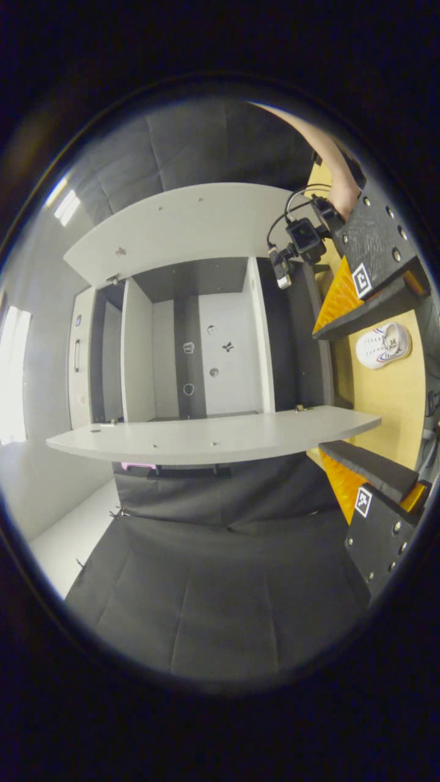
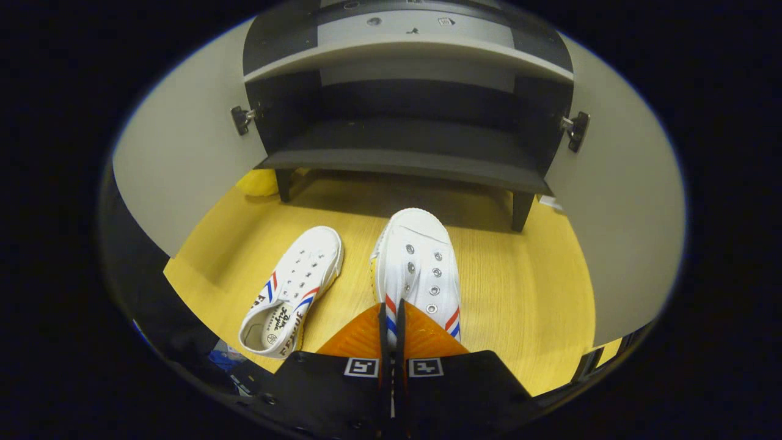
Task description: Grab one shoe with the right hand and put it into the shoe cabinet, grab the other shoe with the left hand and put it into the shoe cabinet; then close the right door with the right hand and the left door with the left hand.
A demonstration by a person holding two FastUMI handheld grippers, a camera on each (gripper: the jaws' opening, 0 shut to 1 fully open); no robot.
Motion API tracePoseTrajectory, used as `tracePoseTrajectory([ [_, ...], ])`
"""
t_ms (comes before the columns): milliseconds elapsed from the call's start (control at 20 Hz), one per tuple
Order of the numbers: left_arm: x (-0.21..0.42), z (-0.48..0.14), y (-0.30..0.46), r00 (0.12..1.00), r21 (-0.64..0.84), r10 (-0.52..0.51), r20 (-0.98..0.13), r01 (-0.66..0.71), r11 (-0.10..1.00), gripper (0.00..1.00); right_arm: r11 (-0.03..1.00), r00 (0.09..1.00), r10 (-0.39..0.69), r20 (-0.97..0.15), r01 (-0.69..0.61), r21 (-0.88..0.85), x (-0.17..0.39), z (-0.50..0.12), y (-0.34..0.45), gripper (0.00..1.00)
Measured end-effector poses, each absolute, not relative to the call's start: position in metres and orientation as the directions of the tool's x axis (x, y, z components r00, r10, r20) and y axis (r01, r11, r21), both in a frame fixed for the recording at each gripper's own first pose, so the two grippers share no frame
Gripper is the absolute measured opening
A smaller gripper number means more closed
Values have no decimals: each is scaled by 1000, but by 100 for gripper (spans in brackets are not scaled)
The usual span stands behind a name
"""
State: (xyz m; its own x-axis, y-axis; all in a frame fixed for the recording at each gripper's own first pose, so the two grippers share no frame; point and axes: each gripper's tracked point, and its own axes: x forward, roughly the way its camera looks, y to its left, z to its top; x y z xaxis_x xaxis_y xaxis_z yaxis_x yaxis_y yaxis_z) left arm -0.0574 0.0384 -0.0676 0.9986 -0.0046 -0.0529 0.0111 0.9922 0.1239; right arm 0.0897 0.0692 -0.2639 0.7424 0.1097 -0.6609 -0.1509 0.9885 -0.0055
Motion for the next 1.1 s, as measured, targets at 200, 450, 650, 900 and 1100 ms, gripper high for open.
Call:
tracePoseTrajectory([
  [200, -54, -66, 28, 996, 113, -52, -66, 59, 992, 94, 990, 806, 136, -577, -124, 59, 84, -202, 69, 4],
  [450, -51, -69, 29, 994, 55, -56, -94, 61, 997, 94, 985, 876, 173, -451, -146, 95, 85, -128, 79, 4],
  [650, -36, -68, 27, 991, 65, -73, -113, 80, 995, 94, 976, 917, 211, -339, -183, 115, 96, -57, 88, 4],
  [900, -5, -49, 17, 990, 114, -103, -95, 114, 987, 94, 965, 949, 237, -209, -204, 168, 133, 12, 92, 4],
  [1100, 17, -42, 2, 988, 143, -123, -92, 135, 980, 95, 967, 966, 230, -118, -213, 139, 174, 56, 81, 0],
])
